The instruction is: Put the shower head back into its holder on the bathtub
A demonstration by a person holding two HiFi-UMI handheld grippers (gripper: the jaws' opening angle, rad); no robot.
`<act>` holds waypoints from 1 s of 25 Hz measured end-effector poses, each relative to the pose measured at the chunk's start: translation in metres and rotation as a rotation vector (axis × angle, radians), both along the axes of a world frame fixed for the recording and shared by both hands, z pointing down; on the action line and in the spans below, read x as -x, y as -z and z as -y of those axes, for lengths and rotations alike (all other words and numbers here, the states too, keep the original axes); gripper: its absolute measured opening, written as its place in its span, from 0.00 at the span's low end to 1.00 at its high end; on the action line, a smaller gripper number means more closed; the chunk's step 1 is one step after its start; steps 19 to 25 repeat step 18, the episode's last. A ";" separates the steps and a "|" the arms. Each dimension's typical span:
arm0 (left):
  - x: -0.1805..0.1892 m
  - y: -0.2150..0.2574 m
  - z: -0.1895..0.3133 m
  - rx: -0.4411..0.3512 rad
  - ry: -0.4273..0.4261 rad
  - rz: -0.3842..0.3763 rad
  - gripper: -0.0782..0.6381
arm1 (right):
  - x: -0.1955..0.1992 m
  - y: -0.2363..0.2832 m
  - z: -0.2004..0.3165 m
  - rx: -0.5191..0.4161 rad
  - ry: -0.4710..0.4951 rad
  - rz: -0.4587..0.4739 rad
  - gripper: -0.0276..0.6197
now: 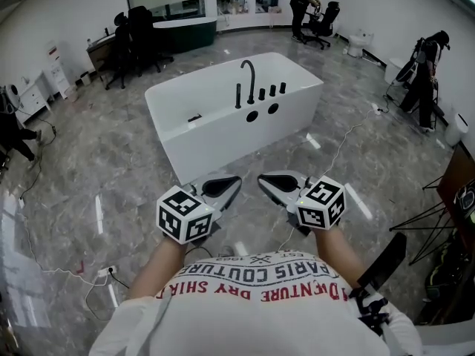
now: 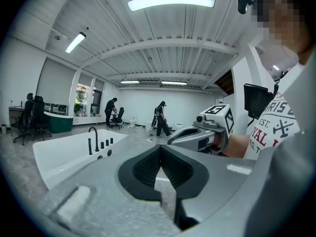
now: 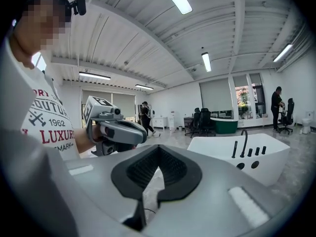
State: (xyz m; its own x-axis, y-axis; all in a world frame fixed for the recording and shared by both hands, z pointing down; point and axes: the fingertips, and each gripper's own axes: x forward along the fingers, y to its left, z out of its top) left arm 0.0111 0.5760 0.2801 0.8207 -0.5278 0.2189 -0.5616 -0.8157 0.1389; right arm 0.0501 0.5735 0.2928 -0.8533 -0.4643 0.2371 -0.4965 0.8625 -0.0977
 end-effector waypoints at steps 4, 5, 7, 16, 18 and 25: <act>0.004 -0.006 0.004 0.033 0.014 -0.020 0.11 | 0.003 -0.004 0.001 0.006 0.005 -0.008 0.05; 0.003 -0.006 0.005 0.035 0.015 -0.023 0.11 | 0.003 -0.004 0.002 0.005 0.005 -0.012 0.05; 0.000 -0.007 0.004 0.031 0.013 -0.020 0.11 | 0.004 -0.006 0.002 0.006 0.004 -0.015 0.05; -0.009 -0.020 0.000 0.049 -0.005 -0.001 0.11 | -0.002 -0.018 -0.001 0.039 0.001 -0.005 0.05; -0.010 -0.022 -0.001 0.052 -0.005 0.001 0.11 | -0.003 -0.020 -0.003 0.041 0.004 -0.008 0.05; -0.010 -0.022 -0.001 0.052 -0.005 0.001 0.11 | -0.003 -0.020 -0.003 0.041 0.004 -0.008 0.05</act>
